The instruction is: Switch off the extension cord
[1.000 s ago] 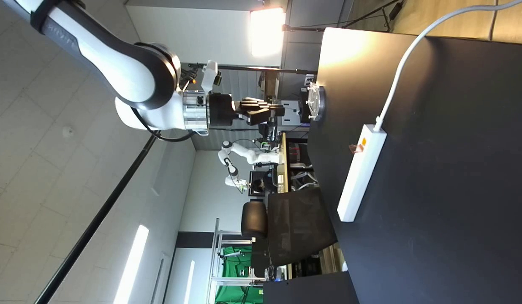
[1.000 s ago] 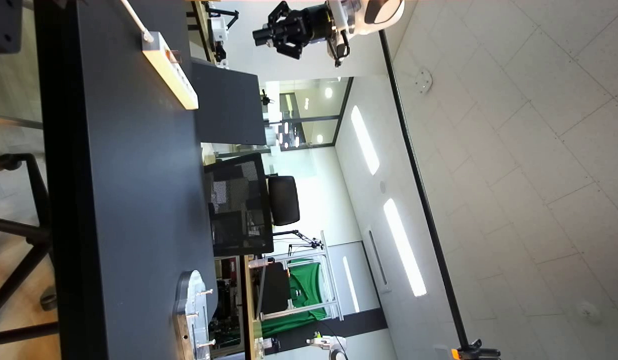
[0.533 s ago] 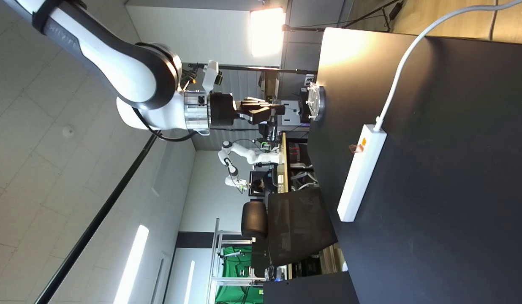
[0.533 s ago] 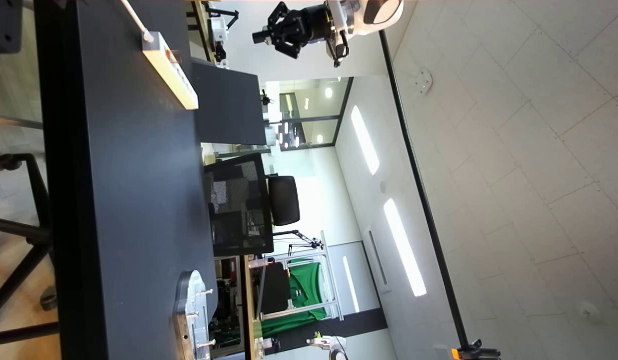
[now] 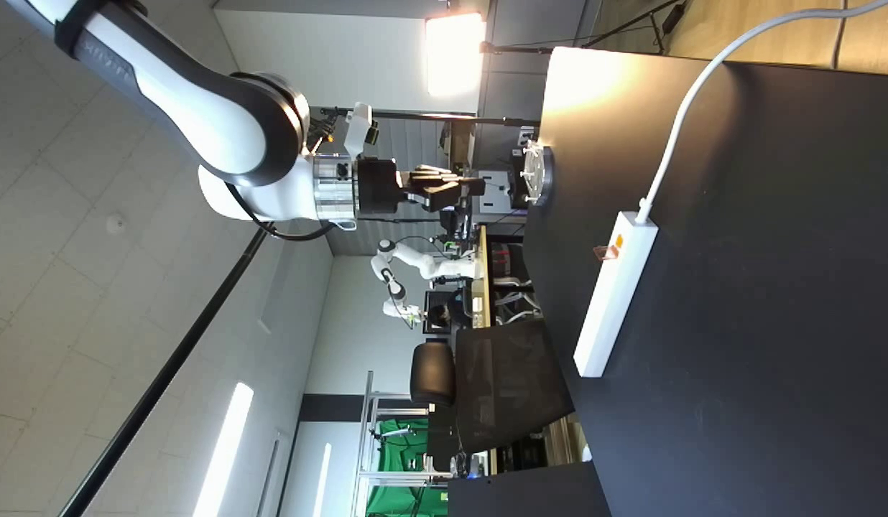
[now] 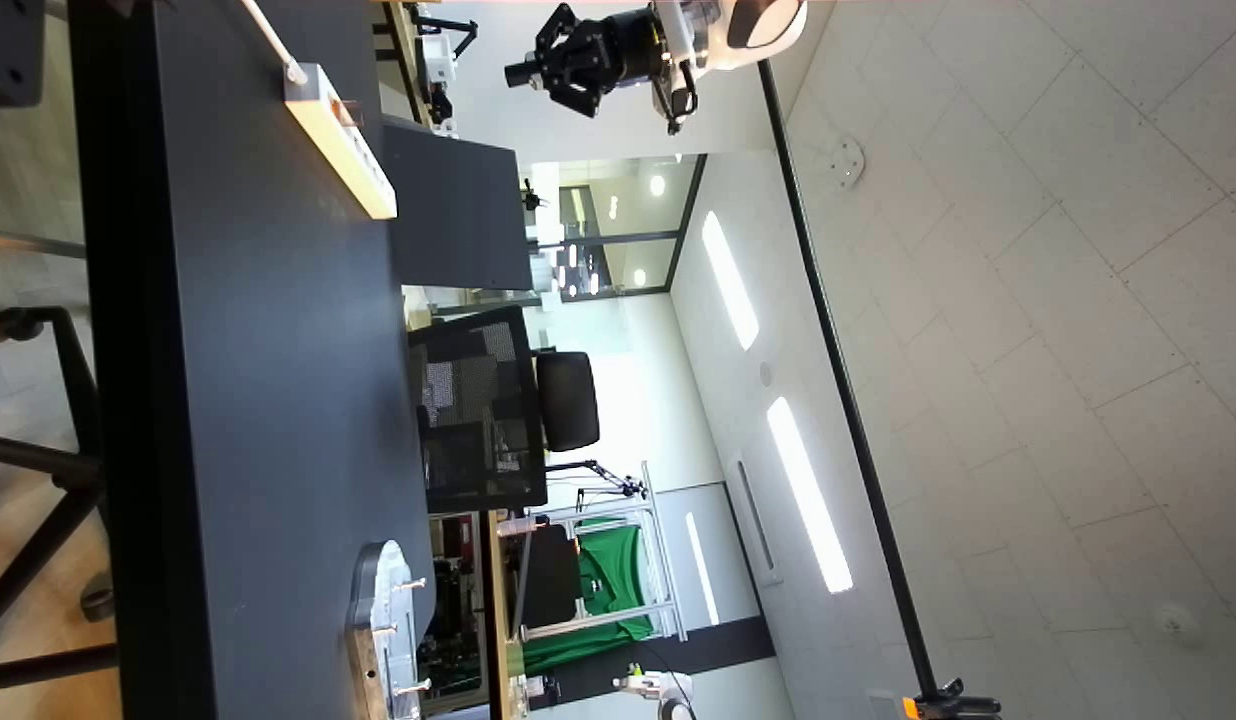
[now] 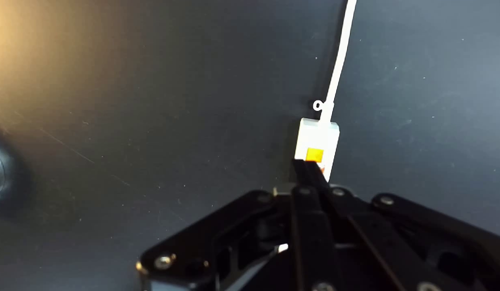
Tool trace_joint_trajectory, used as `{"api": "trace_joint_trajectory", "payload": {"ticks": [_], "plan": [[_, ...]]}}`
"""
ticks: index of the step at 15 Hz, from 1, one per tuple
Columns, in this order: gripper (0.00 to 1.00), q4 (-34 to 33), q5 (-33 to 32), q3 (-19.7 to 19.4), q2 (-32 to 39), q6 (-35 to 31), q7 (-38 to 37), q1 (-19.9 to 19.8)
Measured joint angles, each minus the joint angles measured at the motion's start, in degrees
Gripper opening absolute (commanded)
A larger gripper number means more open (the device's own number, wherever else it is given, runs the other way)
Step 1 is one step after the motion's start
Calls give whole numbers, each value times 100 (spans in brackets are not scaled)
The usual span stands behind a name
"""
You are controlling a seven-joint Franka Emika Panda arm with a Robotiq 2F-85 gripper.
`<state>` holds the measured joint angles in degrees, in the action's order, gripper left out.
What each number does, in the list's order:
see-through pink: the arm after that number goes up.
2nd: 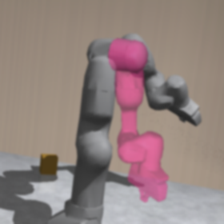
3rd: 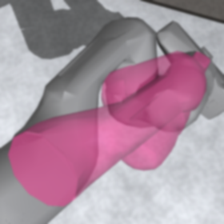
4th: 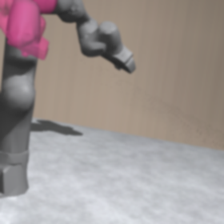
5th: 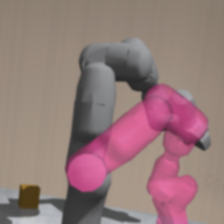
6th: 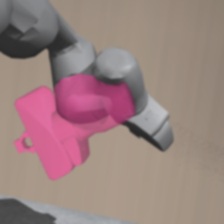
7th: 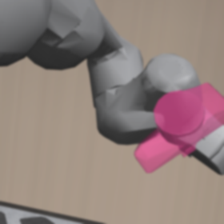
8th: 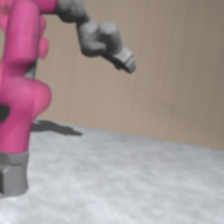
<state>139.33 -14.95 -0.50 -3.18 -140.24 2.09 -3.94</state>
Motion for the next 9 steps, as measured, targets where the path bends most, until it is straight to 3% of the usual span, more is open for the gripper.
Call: {"api": "trace_joint_trajectory", "payload": {"ticks": [9], "plan": [[0,-9,6,0,52,8,11,13]]}}
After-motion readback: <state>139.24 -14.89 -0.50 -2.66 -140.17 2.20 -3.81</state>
